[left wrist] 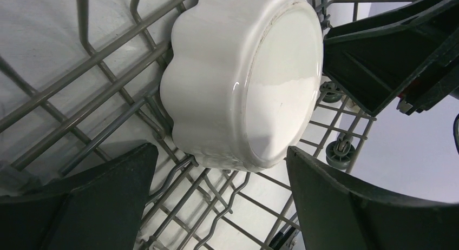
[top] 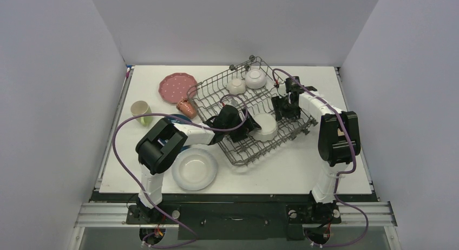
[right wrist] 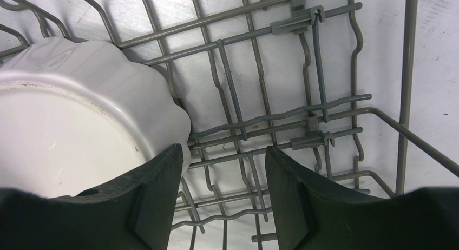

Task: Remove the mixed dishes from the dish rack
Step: Pick up the bowl from the dish rack.

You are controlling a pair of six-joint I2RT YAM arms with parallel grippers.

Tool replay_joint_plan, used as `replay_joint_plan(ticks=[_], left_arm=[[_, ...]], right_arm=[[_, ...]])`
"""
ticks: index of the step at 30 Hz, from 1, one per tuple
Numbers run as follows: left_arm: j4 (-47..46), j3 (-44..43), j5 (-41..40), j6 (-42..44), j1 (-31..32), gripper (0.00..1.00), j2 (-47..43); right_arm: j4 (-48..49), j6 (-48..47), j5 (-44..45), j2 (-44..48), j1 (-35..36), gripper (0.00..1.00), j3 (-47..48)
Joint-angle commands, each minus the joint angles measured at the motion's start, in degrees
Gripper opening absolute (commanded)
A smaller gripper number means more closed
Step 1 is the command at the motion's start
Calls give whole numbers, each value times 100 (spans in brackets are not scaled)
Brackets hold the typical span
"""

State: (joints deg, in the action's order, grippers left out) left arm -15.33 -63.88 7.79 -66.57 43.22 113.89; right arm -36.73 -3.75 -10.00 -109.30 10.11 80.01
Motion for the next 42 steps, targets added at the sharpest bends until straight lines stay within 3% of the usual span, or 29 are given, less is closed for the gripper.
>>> replay_joint_plan(ticks=[1,21,42], left_arm=[[615,-253,-408,234,-8,88,-417],[-180,-251,146,51,107,80,-261],[661,-680,-92,23,106,86,48]], right_arm=[[26,25,65,9,-9,54,58],[-2,23,51,-23,-13,54,75],[-43,11,46,-79,24,55,103]])
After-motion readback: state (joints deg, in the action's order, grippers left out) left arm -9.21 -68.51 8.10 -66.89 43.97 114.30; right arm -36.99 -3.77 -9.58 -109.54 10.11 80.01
